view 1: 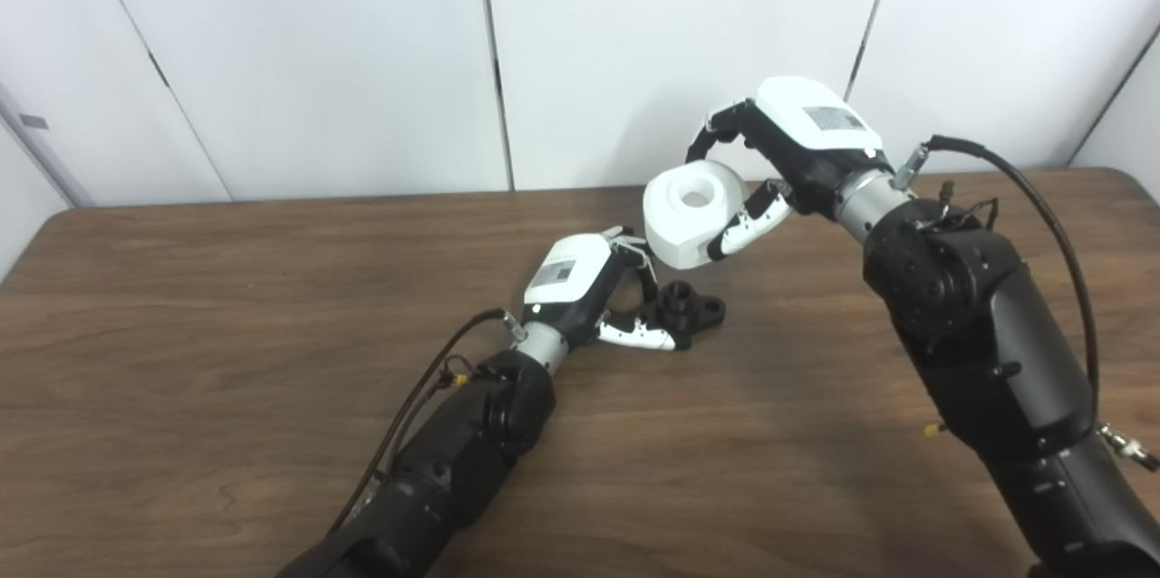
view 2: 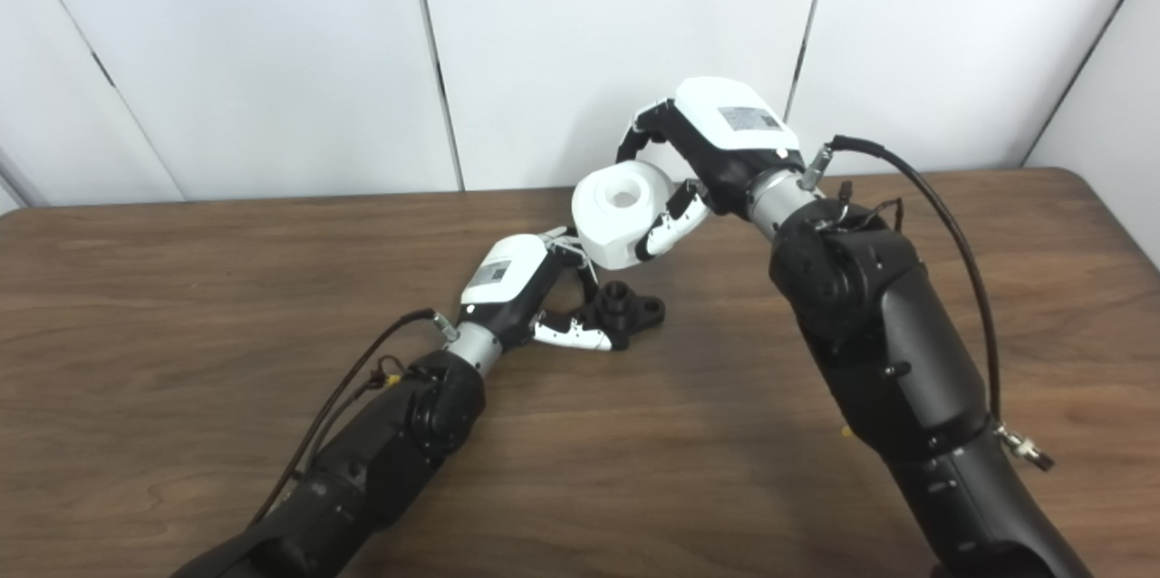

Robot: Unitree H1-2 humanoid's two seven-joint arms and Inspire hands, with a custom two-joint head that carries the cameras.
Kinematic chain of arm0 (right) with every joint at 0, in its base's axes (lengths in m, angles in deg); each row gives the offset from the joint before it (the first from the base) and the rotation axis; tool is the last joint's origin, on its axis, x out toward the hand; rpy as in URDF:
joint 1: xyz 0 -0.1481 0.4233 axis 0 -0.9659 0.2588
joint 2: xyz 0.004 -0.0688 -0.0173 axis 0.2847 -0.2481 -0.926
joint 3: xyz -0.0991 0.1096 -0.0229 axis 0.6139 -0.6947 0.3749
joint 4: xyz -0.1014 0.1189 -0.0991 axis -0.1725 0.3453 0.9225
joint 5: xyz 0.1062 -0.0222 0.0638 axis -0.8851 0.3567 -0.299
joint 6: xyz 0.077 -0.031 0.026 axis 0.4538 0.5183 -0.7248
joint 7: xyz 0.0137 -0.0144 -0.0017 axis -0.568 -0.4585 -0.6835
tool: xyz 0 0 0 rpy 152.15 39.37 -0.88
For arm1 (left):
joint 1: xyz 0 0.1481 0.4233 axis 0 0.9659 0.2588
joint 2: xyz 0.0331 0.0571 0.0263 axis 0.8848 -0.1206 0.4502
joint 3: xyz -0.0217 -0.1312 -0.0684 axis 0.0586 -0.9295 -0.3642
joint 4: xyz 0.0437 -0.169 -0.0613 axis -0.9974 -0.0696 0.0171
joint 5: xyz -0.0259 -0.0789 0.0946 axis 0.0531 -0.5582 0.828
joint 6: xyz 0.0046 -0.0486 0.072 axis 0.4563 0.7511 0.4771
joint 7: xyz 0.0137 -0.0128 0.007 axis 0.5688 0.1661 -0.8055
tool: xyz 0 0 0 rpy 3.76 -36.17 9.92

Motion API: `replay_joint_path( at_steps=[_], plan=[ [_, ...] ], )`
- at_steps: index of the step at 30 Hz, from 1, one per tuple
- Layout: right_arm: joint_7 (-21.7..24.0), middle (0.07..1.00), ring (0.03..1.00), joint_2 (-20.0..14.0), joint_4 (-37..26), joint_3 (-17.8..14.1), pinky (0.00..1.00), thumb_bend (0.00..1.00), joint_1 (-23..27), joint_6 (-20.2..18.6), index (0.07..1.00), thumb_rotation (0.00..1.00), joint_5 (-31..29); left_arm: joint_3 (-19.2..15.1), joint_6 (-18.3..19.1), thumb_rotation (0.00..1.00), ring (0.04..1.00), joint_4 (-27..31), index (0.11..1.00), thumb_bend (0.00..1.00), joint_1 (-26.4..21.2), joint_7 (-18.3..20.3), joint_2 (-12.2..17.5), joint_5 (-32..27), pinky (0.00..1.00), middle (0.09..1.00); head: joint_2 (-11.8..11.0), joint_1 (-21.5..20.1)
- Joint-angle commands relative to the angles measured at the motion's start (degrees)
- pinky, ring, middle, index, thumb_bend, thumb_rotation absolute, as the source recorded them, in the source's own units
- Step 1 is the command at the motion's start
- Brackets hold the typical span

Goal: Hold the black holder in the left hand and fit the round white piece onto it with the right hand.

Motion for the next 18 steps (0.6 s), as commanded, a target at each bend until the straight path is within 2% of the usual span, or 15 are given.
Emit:
replay_joint_path(
  at_steps=[1, 4, 5, 6, 8, 12, 18],
  plan=[
    [-1.81, 0.707, 0.736, -1.19, -1.68, -1.19, 0.65, 0.52, 2.48, 1.14, 0.481, 0.13, -0.4, 1.53, 0.66, 0.3, 0.902, -2.24, 0.323, 0.93, 2.18, 2.47, 0.42, 0.63, 0.87, 0.787, 0.08, -0.09],
    [-1.56, 0.708, 0.741, -1.16, -1.72, -1.17, 0.66, 0.52, 2.45, 0.8, 0.481, 0.13, -0.45, 1.67, 0.62, 0.29, 0.911, -1.61, 0.341, 0.93, 2.49, 3.29, 0.87, 0.33, 0.87, 0.801, 0.09, 0.16],
    [-1.51, 0.709, 0.743, -1.21, -1.64, -1.14, 0.66, 0.52, 2.46, 0.79, 0.481, 0.13, -0.49, 1.58, 0.54, 0.17, 0.918, -1.2, 0.419, 0.69, 2.69, 3.73, 1.07, 0.0, 0.89, 0.81, 0.07, 0.19],
    [-1.47, 0.709, 0.743, -1.24, -1.55, -1.12, 0.66, 0.52, 2.45, 0.78, 0.481, 0.13, -0.53, 1.5, 0.46, 0.13, 0.924, -0.8, 0.446, 0.61, 2.92, 4.04, 1.26, -0.26, 0.9, 0.817, 0.07, 0.2],
    [-1.41, 0.712, 0.748, -1.21, -1.42, -1.09, 0.67, 0.52, 2.35, 0.66, 0.481, 0.13, -0.55, 1.27, -0.11, 0.09, 0.93, 0.05, 0.469, 0.54, 3.47, 4.52, 1.71, -0.92, 0.91, 0.827, 0.06, 0.25],
    [-1.47, 0.71, 0.748, -1.13, -1.21, -0.83, 0.68, 0.52, 1.96, 0.77, 0.482, 0.13, -0.55, 1.41, -1.21, 0.08, 0.938, 1.66, 0.474, 0.52, 4.43, 5.08, 2.8, -1.59, 0.92, 0.836, 0.04, 0.71],
    [-1.72, 0.711, 0.752, -0.45, -0.81, -0.55, 0.7, 0.52, 1.19, 0.81, 0.481, 0.13, -1.02, 1.17, -0.96, 0.08, 0.947, 4.65, 0.475, 0.52, 6.17, 6.61, 3.91, -2.01, 0.93, 0.845, -0.04, 0.84]
  ],
)
